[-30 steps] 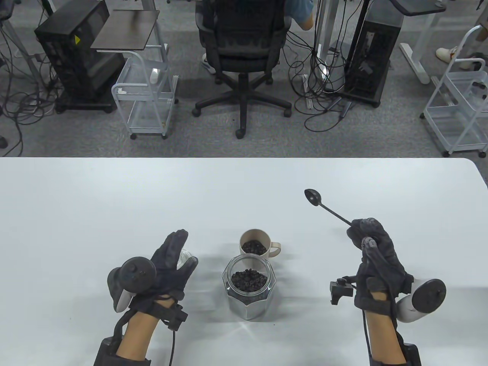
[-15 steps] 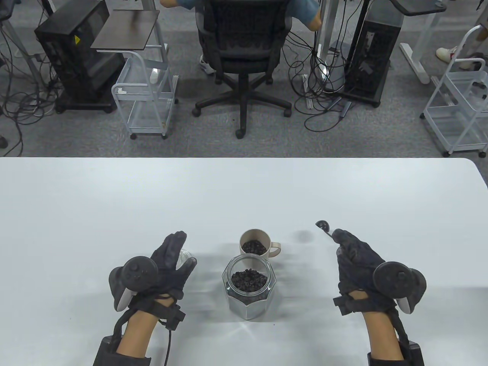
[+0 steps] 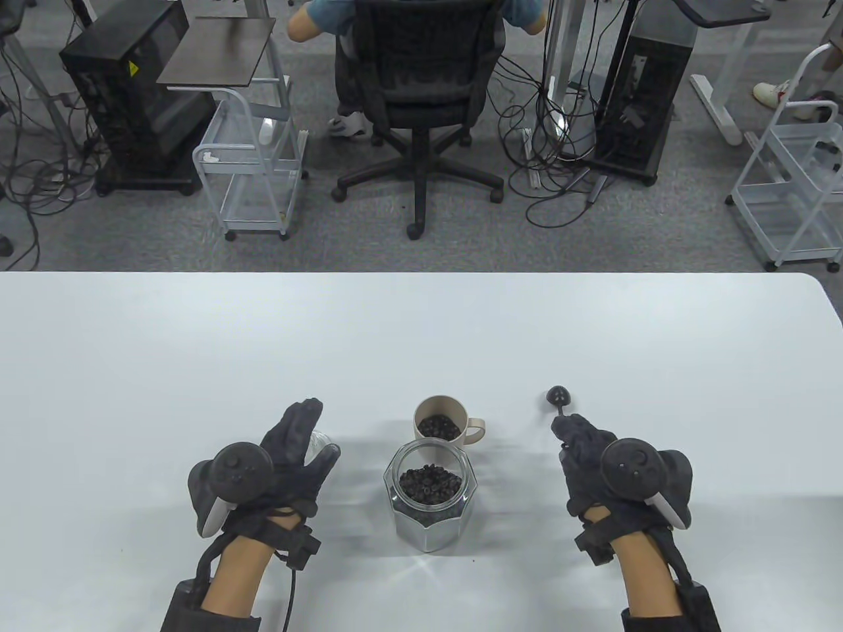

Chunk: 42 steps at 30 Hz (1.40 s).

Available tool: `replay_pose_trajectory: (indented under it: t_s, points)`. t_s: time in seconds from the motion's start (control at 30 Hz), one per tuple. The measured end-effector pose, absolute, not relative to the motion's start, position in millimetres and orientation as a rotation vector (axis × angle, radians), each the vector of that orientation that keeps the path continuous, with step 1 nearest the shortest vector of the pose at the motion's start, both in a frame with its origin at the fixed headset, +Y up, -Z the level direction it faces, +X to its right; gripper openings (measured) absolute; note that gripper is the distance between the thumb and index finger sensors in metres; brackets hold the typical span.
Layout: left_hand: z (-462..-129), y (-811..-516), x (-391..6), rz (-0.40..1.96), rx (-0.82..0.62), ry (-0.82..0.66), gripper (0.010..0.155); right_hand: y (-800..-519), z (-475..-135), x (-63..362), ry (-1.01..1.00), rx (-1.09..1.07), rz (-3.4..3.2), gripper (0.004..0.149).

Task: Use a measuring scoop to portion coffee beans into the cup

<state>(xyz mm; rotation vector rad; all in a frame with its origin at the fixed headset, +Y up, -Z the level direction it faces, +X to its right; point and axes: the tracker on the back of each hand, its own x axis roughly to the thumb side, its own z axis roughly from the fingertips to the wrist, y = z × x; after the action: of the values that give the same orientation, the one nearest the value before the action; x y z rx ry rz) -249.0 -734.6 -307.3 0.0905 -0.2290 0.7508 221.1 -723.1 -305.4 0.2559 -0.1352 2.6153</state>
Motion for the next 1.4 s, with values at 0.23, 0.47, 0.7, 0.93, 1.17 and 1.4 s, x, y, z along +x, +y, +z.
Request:
replay_pose_trajectory:
  t_s: [0.23,0.47,0.7,0.93,1.17,1.4]
  points:
    - [-308,-736,-247,0.742,0.080,-0.232,0.081,-743,-313,220,0.038,0.211,2.868,0.055]
    - [-308,-737,-246,0.743,0.079,-0.240,0.081,-758,-319,226,0.060,0.122,2.964,0.058]
    - [-307,-736,-246,0.740,0.092,-0.238,0.081,-773,-319,218,0.174,0.051,3.092,0.060]
    - [-308,-736,-247,0.744,0.093,-0.239,0.081,-780,-319,215,0.272,-0.002,3.072,0.059]
    - [-307,-736,-246,0.738,0.097,-0.241,0.081,-781,-318,217,0.311,-0.025,3.012,0.060]
    - [-306,-734,-248,0.734,0.115,-0.224,0.081,-774,-316,230,0.228,-0.094,2.816,0.063]
